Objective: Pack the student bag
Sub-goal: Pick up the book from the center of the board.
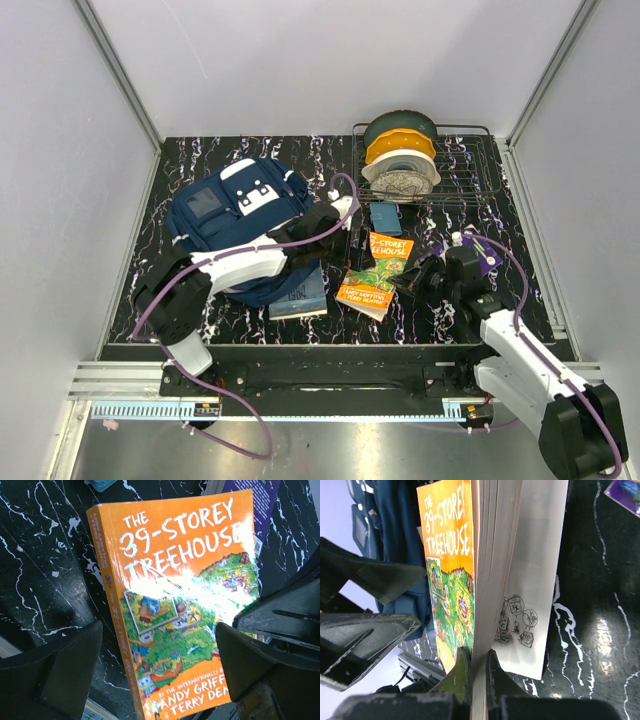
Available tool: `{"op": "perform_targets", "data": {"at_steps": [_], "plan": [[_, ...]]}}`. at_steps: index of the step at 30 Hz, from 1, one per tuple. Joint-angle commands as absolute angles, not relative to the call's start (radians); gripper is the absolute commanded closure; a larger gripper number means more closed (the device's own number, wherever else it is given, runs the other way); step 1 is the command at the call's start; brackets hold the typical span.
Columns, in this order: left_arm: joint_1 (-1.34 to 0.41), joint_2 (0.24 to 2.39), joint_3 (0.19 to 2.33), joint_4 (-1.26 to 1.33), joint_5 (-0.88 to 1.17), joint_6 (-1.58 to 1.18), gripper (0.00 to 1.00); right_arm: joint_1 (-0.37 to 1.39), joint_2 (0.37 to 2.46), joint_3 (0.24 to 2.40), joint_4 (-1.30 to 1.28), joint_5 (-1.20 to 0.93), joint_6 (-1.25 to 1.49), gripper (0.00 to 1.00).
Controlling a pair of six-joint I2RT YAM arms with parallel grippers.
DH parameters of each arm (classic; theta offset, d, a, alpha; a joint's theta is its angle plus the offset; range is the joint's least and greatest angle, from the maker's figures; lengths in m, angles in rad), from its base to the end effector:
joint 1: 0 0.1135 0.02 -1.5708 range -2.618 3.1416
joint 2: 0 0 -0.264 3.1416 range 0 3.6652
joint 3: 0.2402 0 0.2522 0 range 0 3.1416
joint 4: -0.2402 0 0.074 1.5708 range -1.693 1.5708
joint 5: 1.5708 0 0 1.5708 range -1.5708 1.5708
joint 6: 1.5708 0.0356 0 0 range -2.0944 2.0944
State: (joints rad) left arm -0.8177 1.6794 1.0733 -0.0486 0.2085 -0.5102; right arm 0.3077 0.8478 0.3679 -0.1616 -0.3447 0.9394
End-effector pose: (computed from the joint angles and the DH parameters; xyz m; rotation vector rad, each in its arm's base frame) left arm 0.2480 -0.2753 0.2194 0.4861 2.3343 -0.9197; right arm 0.1645 0.0649 0.1872 0.5407 2.3217 1.0307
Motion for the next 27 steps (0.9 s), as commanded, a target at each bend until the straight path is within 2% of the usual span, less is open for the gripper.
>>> {"op": "perform_targets", "data": {"at_steps": [1,9,21,25,26,27], "plan": [[-0.801,1.664,1.069,0.055,0.271,-0.511,0.01,0.313,0.767,0.376,-0.031,-0.437,0.951,1.0],[-0.746,1.658,1.029,0.168,0.382,-0.543,0.01,0.313,0.669,0.305,0.06,-0.511,1.006,1.0],[-0.729,1.648,1.039,0.285,0.551,-0.543,0.02,0.313,0.738,0.299,0.202,-0.644,0.966,1.0],[-0.726,1.637,1.04,0.287,0.58,-0.537,0.18,0.314,0.745,0.296,0.21,-0.643,0.947,1.0],[-0.724,1.634,1.039,0.291,0.581,-0.537,0.33,0.313,0.752,0.301,0.21,-0.655,0.942,1.0],[-0.724,1.631,1.035,0.293,0.581,-0.537,0.41,0.313,0.762,0.305,0.206,-0.657,0.933,1.0]]}}
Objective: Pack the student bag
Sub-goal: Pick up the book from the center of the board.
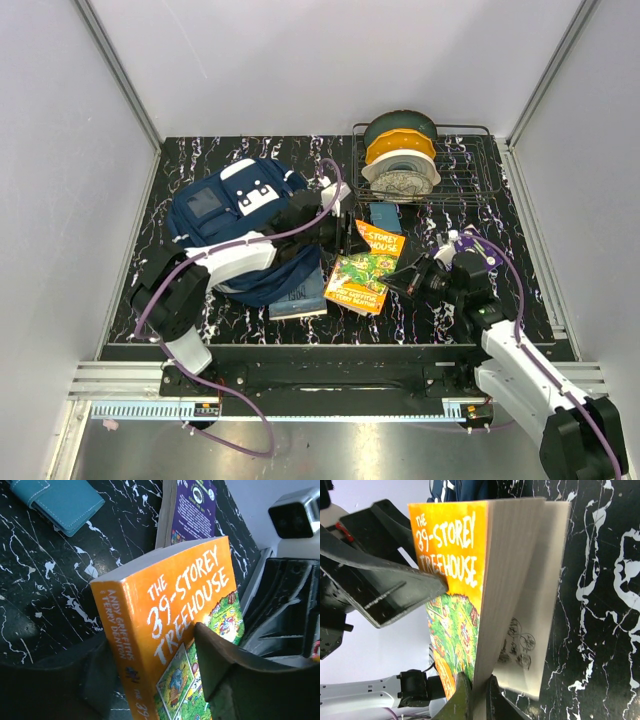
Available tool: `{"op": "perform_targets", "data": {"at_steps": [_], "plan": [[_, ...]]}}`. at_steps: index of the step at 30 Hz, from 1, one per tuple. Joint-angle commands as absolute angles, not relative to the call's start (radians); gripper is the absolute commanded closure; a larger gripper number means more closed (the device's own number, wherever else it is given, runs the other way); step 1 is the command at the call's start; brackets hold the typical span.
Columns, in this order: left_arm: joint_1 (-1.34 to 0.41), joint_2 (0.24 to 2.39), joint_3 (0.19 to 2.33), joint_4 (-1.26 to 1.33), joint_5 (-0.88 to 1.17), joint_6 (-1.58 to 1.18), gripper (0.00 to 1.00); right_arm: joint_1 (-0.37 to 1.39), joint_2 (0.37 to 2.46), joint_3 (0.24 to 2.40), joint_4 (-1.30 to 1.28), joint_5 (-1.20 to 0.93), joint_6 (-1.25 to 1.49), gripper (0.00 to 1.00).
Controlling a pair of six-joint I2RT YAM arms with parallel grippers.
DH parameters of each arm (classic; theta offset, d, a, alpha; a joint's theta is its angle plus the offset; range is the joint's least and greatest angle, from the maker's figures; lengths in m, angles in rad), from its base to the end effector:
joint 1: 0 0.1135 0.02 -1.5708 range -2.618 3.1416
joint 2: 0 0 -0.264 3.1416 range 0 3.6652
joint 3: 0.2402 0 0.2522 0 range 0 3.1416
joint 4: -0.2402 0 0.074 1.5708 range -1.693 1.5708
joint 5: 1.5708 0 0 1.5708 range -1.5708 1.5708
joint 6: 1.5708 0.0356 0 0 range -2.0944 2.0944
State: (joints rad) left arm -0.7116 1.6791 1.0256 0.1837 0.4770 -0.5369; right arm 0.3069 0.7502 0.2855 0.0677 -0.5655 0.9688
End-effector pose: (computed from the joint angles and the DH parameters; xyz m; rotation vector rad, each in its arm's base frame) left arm 0.2723 -0.2564 0.2268 0.5199 2.1669 -1.2255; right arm 0.1551 0.0692 0.1971 0.3035 2.1525 1.3434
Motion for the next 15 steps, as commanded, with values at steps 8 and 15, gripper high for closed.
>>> {"op": "perform_targets", "data": {"at_steps": [8,15], "plan": [[-0.724,1.594,1.049,0.209,0.517,-0.512,1.0,0.313,0.788,0.328,0.158,-0.595,0.911,0.99],[-0.7,1.514,1.097,0.025,0.281,-0.492,1.0,0.313,0.772,0.374,0.058,-0.48,0.93,0.15]]}}
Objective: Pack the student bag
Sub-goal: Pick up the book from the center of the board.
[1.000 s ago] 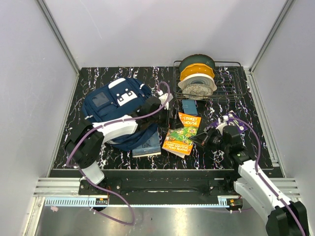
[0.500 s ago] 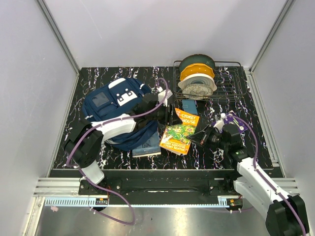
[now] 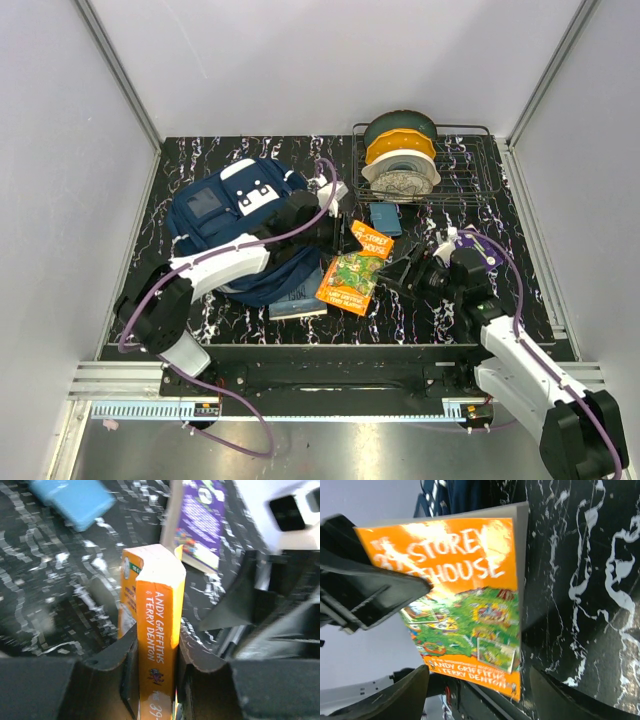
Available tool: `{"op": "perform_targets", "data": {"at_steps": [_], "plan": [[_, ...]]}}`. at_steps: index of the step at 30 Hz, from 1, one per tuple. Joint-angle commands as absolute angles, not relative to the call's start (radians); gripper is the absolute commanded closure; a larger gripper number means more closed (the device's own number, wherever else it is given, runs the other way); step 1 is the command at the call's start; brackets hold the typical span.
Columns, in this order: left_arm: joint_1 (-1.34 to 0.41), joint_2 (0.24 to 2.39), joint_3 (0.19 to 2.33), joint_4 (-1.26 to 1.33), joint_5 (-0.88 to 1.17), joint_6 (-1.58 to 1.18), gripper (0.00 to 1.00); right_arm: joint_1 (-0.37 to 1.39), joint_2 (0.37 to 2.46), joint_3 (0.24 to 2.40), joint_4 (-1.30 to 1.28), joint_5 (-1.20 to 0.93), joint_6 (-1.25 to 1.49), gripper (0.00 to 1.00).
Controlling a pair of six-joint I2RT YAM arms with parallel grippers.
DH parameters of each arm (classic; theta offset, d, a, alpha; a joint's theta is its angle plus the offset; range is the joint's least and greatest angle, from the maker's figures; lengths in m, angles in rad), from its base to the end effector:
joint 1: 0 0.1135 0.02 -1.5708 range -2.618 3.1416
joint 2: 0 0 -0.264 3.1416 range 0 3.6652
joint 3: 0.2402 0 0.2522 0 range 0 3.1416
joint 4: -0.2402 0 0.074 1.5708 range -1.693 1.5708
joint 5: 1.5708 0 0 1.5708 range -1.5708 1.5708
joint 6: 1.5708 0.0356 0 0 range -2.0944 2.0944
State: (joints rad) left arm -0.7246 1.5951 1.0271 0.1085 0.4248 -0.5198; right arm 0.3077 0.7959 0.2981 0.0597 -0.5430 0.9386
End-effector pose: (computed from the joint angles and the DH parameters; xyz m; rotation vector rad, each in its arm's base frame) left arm 0.2603 -0.2500 0.2490 0.5152 2.1471 -1.1755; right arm 0.1601 0.0702 0.1936 0.3083 2.1834 1.2965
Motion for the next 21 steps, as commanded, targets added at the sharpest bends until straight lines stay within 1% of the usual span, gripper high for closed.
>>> {"op": "perform_targets", "data": {"at_steps": [1,3,5,9,10,13,17,21], "plan": [[-0.68,1.487,1.101,0.009,0.238,-0.495,1.0,0.313,0.764,0.383,0.026,-0.47,0.93,0.11],[-0.655,1.459,1.098,0.003,0.207,-0.527,1.0,0.314,0.743,0.4,0.008,-0.453,0.937,0.11],[-0.614,1.422,1.089,0.018,0.204,-0.572,1.0,0.313,0.735,0.391,0.017,-0.492,0.979,0.11],[-0.595,1.382,1.112,0.038,0.195,-0.615,1.0,0.316,0.748,0.333,0.148,-0.561,1.101,0.11],[-0.595,1.367,1.112,0.049,0.181,-0.627,1.0,0.318,0.753,0.315,0.219,-0.572,1.15,0.11],[-0.595,1.344,1.103,0.103,0.137,-0.67,1.0,0.345,0.782,0.333,0.285,-0.581,1.195,0.11],[-0.595,1.342,1.086,0.187,0.126,-0.73,1.0,0.414,0.854,0.37,0.343,-0.531,1.233,0.11],[-0.595,1.332,1.039,0.291,0.123,-0.779,1.0,0.509,0.98,0.387,0.489,-0.479,1.287,0.11]]}}
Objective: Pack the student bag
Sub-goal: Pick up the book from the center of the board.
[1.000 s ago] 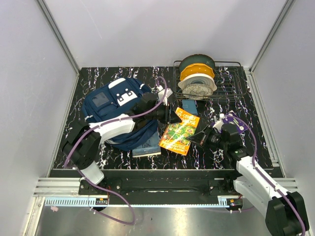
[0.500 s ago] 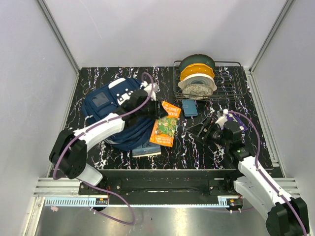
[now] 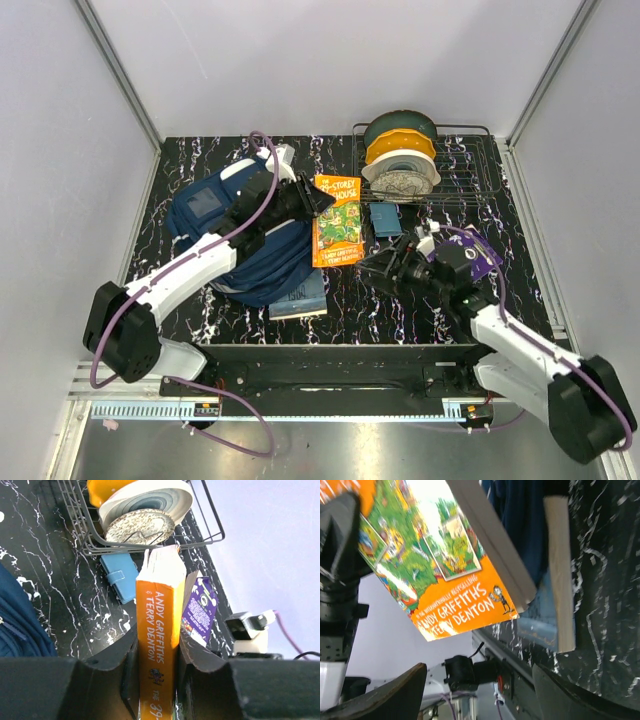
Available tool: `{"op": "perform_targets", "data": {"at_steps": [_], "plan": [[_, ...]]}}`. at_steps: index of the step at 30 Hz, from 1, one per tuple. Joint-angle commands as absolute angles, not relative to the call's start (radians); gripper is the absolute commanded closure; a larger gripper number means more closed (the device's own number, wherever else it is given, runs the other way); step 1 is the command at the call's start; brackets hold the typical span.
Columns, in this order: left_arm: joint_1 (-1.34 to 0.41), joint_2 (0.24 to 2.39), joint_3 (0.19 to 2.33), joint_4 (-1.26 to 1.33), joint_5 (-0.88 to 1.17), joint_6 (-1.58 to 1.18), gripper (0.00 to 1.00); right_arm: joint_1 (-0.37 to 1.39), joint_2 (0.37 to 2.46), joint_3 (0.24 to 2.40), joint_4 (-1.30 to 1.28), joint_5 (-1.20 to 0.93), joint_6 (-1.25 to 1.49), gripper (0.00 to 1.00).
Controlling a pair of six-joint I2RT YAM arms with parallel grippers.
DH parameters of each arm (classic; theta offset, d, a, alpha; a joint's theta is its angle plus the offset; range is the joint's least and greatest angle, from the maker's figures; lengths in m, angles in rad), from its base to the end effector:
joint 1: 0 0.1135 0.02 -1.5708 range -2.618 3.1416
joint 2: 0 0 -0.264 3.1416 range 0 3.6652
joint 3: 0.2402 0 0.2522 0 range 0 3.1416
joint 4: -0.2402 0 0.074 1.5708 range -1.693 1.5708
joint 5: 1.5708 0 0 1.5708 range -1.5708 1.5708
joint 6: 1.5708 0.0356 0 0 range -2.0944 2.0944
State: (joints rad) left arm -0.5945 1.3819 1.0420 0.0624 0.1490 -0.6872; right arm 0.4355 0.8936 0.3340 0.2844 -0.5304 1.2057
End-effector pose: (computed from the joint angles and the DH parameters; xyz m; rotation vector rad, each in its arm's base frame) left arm 0.2674 -0.1872 0.3178 0.0196 1.9744 -1.0077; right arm 0.1690 0.0985 0.2116 0.3892 2.1099 1.5526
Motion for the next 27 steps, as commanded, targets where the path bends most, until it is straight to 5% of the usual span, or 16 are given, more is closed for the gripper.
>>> {"op": "perform_targets", "data": {"at_steps": [1,27], "plan": [[-0.595,1.33,1.035,0.302,0.12,-0.781,1.0,0.541,1.0,0.374,0.529,-0.45,1.317,0.11],[-0.588,1.279,0.942,0.445,0.147,-0.848,1.0,0.655,1.422,0.425,1.147,-0.347,1.421,0.12]]}}
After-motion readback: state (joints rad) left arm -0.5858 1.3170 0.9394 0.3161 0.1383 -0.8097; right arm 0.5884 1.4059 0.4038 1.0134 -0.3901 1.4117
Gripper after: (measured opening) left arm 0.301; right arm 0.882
